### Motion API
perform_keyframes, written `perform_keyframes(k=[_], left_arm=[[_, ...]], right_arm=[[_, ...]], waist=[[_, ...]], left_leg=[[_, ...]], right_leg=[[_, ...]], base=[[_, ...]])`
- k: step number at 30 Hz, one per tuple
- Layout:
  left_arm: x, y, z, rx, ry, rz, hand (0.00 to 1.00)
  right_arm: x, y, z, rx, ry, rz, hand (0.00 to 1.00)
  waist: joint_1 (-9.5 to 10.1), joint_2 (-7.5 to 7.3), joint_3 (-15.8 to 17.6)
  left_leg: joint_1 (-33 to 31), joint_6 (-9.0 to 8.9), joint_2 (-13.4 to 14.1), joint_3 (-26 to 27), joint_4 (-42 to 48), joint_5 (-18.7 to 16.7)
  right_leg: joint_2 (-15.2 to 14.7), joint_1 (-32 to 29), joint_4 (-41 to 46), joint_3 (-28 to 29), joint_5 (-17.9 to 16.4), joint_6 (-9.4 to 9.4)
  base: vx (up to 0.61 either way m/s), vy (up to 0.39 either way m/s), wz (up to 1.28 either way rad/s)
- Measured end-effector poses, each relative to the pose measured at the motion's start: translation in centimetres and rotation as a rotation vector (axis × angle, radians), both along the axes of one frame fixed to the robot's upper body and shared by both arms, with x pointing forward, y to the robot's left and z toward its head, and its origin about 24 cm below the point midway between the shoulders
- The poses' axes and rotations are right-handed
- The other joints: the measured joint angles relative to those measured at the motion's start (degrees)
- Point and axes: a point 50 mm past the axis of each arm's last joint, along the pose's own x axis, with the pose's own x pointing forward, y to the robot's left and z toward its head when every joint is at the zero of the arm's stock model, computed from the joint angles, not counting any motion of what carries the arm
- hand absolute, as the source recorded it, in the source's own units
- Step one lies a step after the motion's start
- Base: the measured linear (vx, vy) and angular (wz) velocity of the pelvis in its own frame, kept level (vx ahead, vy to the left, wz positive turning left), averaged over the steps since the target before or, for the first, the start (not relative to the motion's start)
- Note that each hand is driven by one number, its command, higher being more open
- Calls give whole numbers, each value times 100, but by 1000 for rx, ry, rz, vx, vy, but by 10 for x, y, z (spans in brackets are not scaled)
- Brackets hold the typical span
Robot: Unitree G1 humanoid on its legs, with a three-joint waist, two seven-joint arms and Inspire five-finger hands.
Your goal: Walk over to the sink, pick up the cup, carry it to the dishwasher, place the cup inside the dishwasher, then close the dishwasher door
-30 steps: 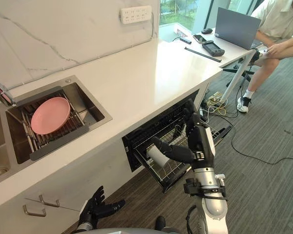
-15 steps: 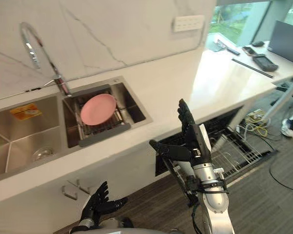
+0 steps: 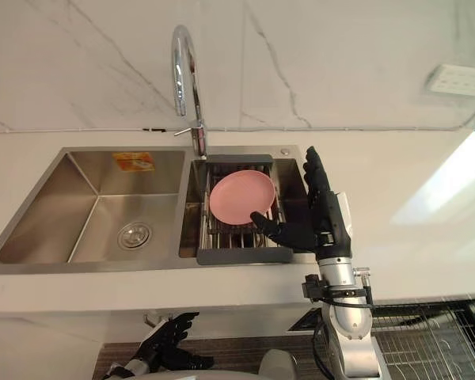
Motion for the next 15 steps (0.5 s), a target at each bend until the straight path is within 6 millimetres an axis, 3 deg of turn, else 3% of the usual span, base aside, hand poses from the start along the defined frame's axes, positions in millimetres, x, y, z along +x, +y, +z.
perform_keyframes(k=[3,8,9,15], left_arm=[[-3,0,-4,-9,24,59,100],[-7,1,-8,-23,50,110,100],[-8,5,-13,-9,56,192,100],[-8,6,-12,-8,52,201,100]], right_arm=[[0,-1,-8,-26,74,13,100],[-2,-4,-30,-77,205,-2,100],[-3,-8,-58,-109,339,-14,100],[-3,-8,-58,-107,338,-16,100]], waist=[[42,29,-76],[47,31,-219],[60,55,-294],[44,56,-299]], left_leg=[[35,-98,90,72,-141,24],[133,-136,93,99,-446,215],[297,-245,203,42,-1081,666],[271,-279,221,111,-1106,644]], right_leg=[[146,159,-455,80,254,-100],[206,210,-679,121,373,-124],[391,248,-1035,45,564,-257],[412,258,-1192,80,623,-233]], base=[[-55,-22,-19],[-28,-1,-7],[0,0,0],[-1,0,-4]])
